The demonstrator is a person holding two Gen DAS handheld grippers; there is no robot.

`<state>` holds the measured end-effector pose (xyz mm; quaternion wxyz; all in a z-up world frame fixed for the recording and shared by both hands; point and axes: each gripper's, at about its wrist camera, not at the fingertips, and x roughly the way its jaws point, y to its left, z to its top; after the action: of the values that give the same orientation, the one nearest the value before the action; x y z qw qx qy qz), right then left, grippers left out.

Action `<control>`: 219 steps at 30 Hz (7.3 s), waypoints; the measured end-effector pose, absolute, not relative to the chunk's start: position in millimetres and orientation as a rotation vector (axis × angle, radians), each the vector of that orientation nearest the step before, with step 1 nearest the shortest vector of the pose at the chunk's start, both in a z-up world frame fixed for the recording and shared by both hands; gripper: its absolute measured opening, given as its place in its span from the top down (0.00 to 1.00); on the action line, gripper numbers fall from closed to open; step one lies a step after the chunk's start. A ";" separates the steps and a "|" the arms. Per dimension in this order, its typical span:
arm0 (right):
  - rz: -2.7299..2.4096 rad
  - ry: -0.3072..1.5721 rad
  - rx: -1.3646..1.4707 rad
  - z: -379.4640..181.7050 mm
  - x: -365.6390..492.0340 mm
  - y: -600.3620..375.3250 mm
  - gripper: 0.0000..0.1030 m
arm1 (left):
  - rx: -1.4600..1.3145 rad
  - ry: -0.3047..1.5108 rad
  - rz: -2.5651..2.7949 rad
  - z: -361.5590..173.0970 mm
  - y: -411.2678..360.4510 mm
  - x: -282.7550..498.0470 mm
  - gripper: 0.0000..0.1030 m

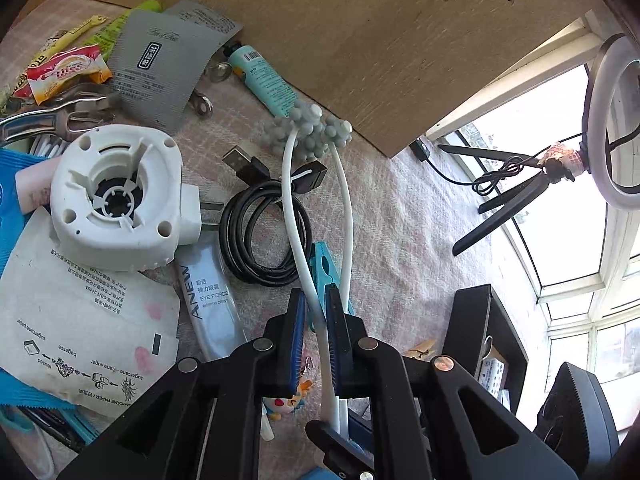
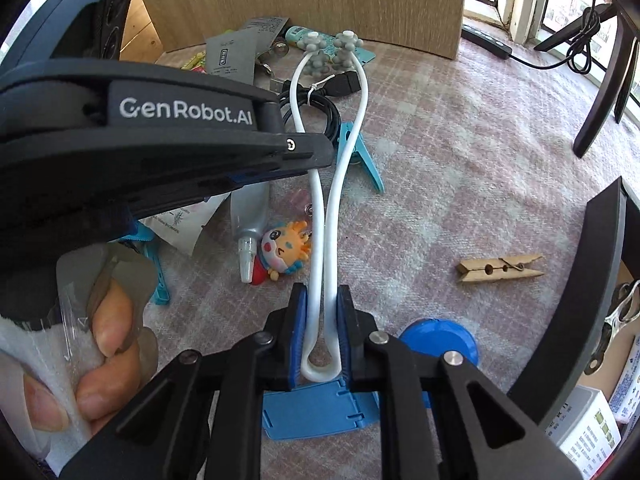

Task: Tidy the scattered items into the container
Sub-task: 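Close both grippers on the white cable with grey knobbed ends, then lift the white cable with both grippers, lower it into the tray, release, then move both grippers back over the pile of items, then grasp the yellow shuttlecock with the left gripper while the right grasps the white sachet, then carry the shuttlecock and white sachet into the tray and open both grippers, then move both grippers back over the pile of items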

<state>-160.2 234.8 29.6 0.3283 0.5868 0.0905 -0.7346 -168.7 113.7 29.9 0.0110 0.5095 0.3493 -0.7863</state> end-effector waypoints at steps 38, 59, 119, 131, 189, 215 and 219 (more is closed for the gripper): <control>-2.365 -0.112 1.510 127.0 -73.1 451.3 0.86 | 1.871 0.847 -2.974 136.8 341.0 -122.3 0.91; -2.712 -0.229 1.521 154.2 -39.7 581.2 0.48 | 1.937 0.531 -3.071 143.5 440.9 -108.3 0.69; -1.909 0.816 1.084 44.6 -104.7 86.5 0.37 | 1.588 0.326 -2.547 67.8 -20.9 0.1 0.80; -1.956 0.719 1.129 55.3 -130.3 92.4 0.56 | 1.584 0.332 -2.555 70.3 -15.5 -16.4 0.91; -2.748 -0.079 1.576 130.3 -96.3 544.2 0.94 | 1.808 0.086 -3.190 154.6 339.2 -91.9 0.99; -2.677 -0.070 1.465 140.0 -103.5 499.5 0.46 | 1.652 0.119 -3.089 158.1 278.5 -68.5 0.43; -2.602 -0.016 1.411 141.3 -105.5 465.6 0.46 | 1.613 0.172 -3.022 152.7 236.5 -56.3 0.43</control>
<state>-105.5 465.6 141.3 0.0905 0.4746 -0.0054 -0.8755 -56.3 236.5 152.7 -0.1436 0.4654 0.0497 -0.8720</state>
